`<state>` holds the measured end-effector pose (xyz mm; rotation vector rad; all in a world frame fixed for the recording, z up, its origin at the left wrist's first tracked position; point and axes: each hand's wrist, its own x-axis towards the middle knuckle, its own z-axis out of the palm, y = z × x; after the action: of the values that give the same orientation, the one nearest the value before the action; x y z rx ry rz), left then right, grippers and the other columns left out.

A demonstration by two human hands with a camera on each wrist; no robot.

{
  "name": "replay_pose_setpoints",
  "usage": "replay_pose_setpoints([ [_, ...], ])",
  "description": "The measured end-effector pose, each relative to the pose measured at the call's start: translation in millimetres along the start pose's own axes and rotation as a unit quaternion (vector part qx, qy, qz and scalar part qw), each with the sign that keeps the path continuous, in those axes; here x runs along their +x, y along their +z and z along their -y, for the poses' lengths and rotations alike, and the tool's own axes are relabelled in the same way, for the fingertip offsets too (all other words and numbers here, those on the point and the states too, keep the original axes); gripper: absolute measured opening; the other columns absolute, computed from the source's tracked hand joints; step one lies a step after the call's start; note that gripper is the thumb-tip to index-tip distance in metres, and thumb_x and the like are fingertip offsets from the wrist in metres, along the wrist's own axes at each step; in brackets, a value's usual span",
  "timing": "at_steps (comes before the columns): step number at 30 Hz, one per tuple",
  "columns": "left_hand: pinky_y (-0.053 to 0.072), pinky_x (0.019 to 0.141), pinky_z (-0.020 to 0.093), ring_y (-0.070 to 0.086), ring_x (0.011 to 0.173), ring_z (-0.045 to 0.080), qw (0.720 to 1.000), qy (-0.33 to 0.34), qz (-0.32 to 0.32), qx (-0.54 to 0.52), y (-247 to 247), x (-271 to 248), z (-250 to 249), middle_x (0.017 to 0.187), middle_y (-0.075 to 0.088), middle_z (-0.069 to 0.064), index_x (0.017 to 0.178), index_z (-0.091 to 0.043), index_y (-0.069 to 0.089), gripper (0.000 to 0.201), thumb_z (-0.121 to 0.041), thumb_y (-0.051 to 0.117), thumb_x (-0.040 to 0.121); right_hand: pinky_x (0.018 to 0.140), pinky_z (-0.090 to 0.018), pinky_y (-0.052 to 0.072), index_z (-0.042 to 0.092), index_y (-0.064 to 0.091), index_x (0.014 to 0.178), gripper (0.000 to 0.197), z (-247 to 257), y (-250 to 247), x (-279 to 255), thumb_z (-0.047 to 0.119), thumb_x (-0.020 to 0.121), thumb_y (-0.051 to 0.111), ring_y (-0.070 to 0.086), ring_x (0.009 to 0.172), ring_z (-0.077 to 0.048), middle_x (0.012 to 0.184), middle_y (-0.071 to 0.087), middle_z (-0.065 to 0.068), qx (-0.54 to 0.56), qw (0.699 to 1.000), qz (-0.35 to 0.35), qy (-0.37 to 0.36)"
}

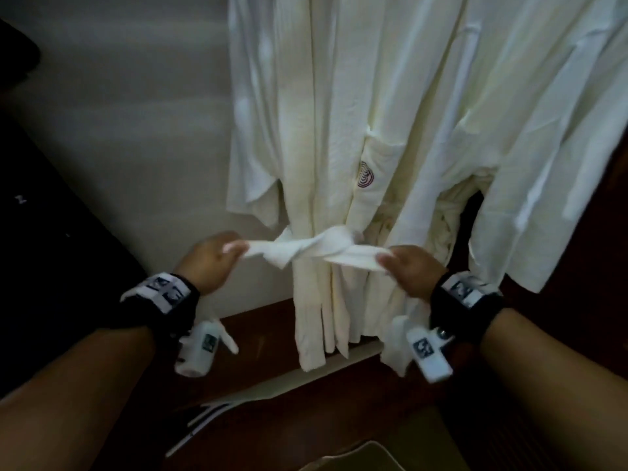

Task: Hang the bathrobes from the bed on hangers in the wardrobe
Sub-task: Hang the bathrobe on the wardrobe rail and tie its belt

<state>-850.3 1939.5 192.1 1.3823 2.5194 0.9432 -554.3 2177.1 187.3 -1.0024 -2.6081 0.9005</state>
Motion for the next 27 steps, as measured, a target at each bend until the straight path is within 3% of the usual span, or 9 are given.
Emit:
replay_pose_setpoints([
  [2,0.043,0.095,0.037,0.058,0.112,0.032,0.979,-0.142,0.025,0.140,-18,24,79,0.123,0.062,0.019,0.115,-0.005,0.066,0.033,-0.027,0.045,0.102,0.092,-0.033,0.039,0.004,0.060,0.121,0.078,-67,-39,6,0.063,0.088,0.021,0.055,0.113,-0.033,0.123,0.058,-0.024,-0.102,0.977,-0.052,0.180],
  [5,0.041,0.096,0.035,0.055,0.117,0.034,0.952,-0.208,0.049,0.221,-17,33,138,0.131,0.057,0.021,0.117,-0.005,0.065,0.032,-0.023,0.043,0.102,0.099,-0.034,0.036,-0.003,0.053,0.130,0.054,-128,-53,-10,0.040,0.103,0.035,0.050,0.122,-0.036,0.135,0.052,-0.026,-0.142,0.938,-0.049,0.314],
  [8,0.038,0.099,0.036,0.053,0.119,0.035,0.962,-0.186,0.059,0.193,13,45,110,0.133,0.054,0.022,0.122,-0.003,0.059,0.041,-0.034,0.041,0.102,0.090,-0.032,0.038,0.009,0.063,0.113,0.074,-117,-21,-3,0.068,0.093,0.024,0.056,0.112,-0.029,0.116,0.062,-0.015,-0.182,0.960,0.026,0.213],
  [10,0.042,0.091,0.035,0.057,0.113,0.034,0.967,-0.157,0.103,0.170,23,64,78,0.125,0.059,0.021,0.116,-0.006,0.061,0.043,-0.042,0.047,0.097,0.081,-0.027,0.036,0.021,0.060,0.092,0.039,-78,-10,4,0.055,0.095,0.043,0.054,0.097,-0.021,0.092,0.057,0.001,-0.160,0.974,0.035,0.159],
  [13,0.044,0.070,0.030,0.063,0.085,0.031,0.994,-0.067,0.032,0.083,8,105,23,0.092,0.066,0.015,0.082,-0.012,0.061,0.022,-0.034,0.060,0.087,0.072,-0.021,0.033,0.021,0.062,0.088,0.015,-3,-22,19,0.036,0.091,0.061,0.052,0.082,-0.010,0.085,0.057,0.008,-0.123,0.990,-0.044,0.049],
  [17,0.046,0.070,0.028,0.062,0.074,0.018,0.990,0.106,-0.096,0.018,-54,156,-75,0.090,0.064,-0.002,0.085,-0.020,0.061,0.012,-0.031,0.063,0.089,0.060,-0.013,0.034,0.029,0.056,0.070,0.022,108,-90,24,0.040,0.087,0.065,0.052,0.062,0.000,0.064,0.056,0.013,-0.100,0.974,-0.178,-0.102],
  [22,0.045,0.072,0.027,0.061,0.076,0.018,0.939,0.252,-0.233,-0.014,-160,203,-192,0.098,0.060,-0.002,0.098,-0.021,0.060,0.015,-0.032,0.062,0.088,0.080,-0.024,0.044,0.029,0.063,0.097,0.017,228,-191,54,0.038,0.084,0.066,0.055,0.082,-0.007,0.093,0.058,0.007,-0.127,0.885,-0.386,-0.228],
  [25,0.048,0.086,0.037,0.057,0.096,0.025,0.887,0.334,-0.317,0.039,-205,222,-248,0.111,0.054,0.003,0.108,-0.023,0.055,0.024,-0.032,0.061,0.086,0.103,-0.038,0.038,0.029,0.050,0.130,0.047,275,-228,85,0.044,0.085,0.058,0.046,0.119,-0.024,0.128,0.046,-0.004,-0.219,0.863,-0.431,-0.149],
  [27,0.042,0.097,0.044,0.050,0.113,0.030,0.850,0.355,-0.373,0.106,-227,232,-279,0.126,0.048,0.005,0.121,-0.025,0.050,0.039,-0.034,0.060,0.085,0.104,-0.045,0.036,0.028,0.039,0.138,0.053,294,-238,111,0.044,0.089,0.051,0.042,0.122,-0.030,0.133,0.042,-0.007,-0.295,0.858,-0.413,-0.072],
])
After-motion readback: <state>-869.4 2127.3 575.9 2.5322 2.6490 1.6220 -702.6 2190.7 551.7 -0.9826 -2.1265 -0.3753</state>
